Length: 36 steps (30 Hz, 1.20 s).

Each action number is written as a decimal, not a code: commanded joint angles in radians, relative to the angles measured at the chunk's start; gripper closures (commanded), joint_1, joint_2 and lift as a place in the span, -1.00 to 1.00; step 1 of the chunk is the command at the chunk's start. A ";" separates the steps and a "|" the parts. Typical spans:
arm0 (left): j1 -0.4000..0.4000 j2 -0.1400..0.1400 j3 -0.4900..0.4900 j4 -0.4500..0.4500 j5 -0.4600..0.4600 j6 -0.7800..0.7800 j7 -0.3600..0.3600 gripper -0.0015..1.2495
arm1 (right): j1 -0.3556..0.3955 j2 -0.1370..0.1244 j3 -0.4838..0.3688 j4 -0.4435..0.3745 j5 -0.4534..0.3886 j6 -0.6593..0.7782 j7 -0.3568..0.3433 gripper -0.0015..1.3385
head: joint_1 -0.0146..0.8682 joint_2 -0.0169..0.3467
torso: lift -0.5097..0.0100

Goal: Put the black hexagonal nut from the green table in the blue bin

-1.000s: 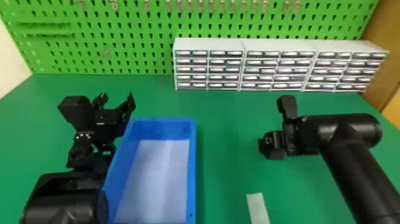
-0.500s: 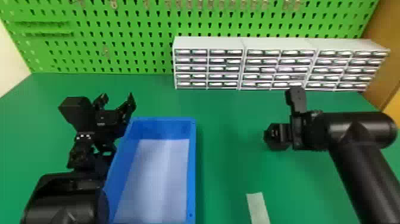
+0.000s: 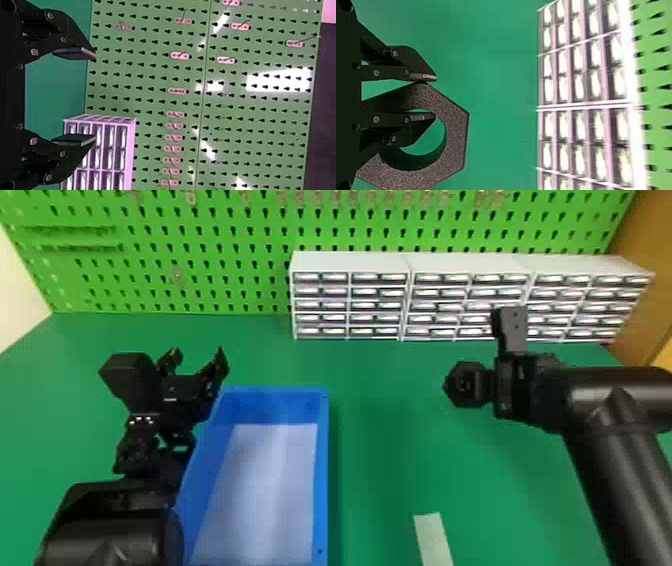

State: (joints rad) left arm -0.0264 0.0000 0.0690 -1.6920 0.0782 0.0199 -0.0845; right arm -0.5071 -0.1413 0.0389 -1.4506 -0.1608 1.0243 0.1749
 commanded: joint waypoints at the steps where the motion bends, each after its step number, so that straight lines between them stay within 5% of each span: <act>1: 0.000 -0.003 0.000 0.000 0.000 0.000 0.000 -0.18 | 0.028 0.002 0.001 -0.047 -0.028 -0.107 0.000 0.57 | 0.59 -0.63 | 0.59; 36: 0.003 -0.003 -0.006 0.000 0.005 0.000 0.006 -0.18 | 0.157 0.000 0.102 -0.157 -0.109 -0.711 0.040 0.57 | 0.59 -0.63 | 0.59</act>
State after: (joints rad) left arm -0.0237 0.0000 0.0615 -1.6920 0.0819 0.0199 -0.0793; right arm -0.3592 -0.1466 0.1303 -1.6013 -0.2678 0.3414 0.2092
